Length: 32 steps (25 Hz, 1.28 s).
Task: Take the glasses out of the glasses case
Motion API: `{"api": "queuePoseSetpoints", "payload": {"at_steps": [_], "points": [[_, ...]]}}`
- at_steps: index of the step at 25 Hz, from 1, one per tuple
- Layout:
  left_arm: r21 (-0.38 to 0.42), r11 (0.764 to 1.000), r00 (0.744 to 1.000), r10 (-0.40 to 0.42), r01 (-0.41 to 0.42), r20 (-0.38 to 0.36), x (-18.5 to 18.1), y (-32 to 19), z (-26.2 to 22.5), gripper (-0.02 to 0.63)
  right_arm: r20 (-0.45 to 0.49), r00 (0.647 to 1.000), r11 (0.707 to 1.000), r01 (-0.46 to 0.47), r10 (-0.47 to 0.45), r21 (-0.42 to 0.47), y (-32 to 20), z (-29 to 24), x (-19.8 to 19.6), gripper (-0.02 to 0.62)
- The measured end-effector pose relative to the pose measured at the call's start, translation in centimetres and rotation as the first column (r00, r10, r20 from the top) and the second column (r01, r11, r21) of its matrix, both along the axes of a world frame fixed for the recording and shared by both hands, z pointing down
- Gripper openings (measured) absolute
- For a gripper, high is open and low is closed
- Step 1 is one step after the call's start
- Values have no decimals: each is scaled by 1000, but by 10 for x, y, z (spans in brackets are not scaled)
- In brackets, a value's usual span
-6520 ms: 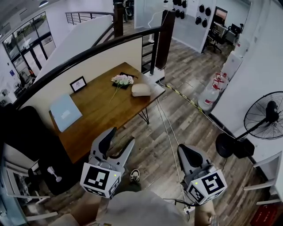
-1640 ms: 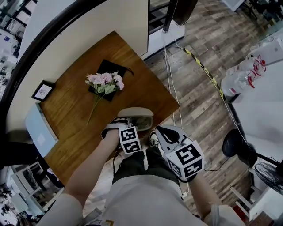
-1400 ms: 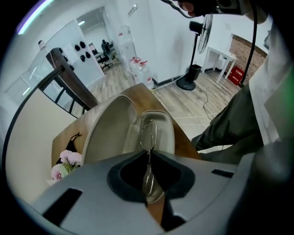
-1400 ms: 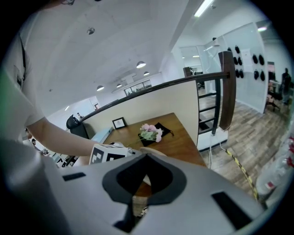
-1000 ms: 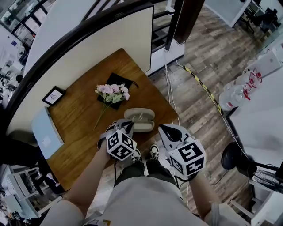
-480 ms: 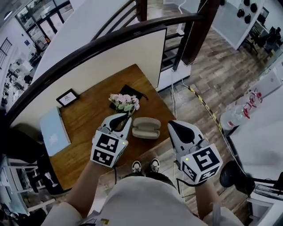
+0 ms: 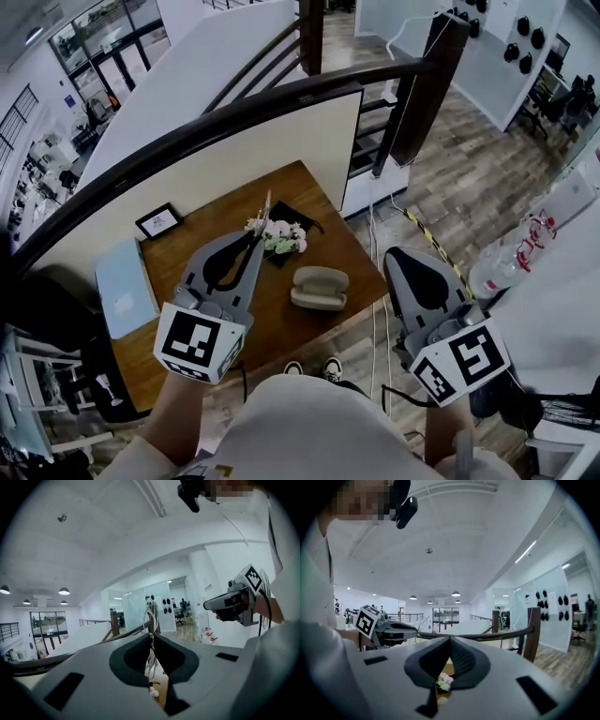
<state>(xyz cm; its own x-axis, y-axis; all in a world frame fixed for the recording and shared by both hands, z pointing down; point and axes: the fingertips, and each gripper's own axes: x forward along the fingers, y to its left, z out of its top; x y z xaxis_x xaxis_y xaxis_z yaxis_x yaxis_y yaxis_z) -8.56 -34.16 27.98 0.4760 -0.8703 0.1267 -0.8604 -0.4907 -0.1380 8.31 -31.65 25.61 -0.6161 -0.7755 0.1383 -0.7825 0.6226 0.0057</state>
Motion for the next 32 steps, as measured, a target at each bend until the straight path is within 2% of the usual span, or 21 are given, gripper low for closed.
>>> {"api": "queuePoseSetpoints", "payload": {"at_steps": [6, 9, 12, 17, 32], "points": [[56, 997, 998, -54, 55, -31, -25, 18, -26, 31, 51, 999, 1000, 6, -7, 17, 15, -12, -3, 3], [53, 995, 995, -78, 81, -57, -37, 27, -28, 31, 72, 997, 1000, 29, -30, 6, 22, -10, -9, 3], [45, 992, 992, -112, 114, -50, -46, 33, -22, 31, 43, 998, 999, 46, -46, -3, 26, -3, -13, 3], [-11, 988, 987, -156, 155, -40, -54, 42, 5, 31, 14, 997, 996, 75, -75, -53, 30, 18, -18, 3], [-16, 985, 985, -171, 170, -29, -55, 51, 6, 32, 8, 997, 995, 74, -73, -64, 29, 22, -13, 3]]}}
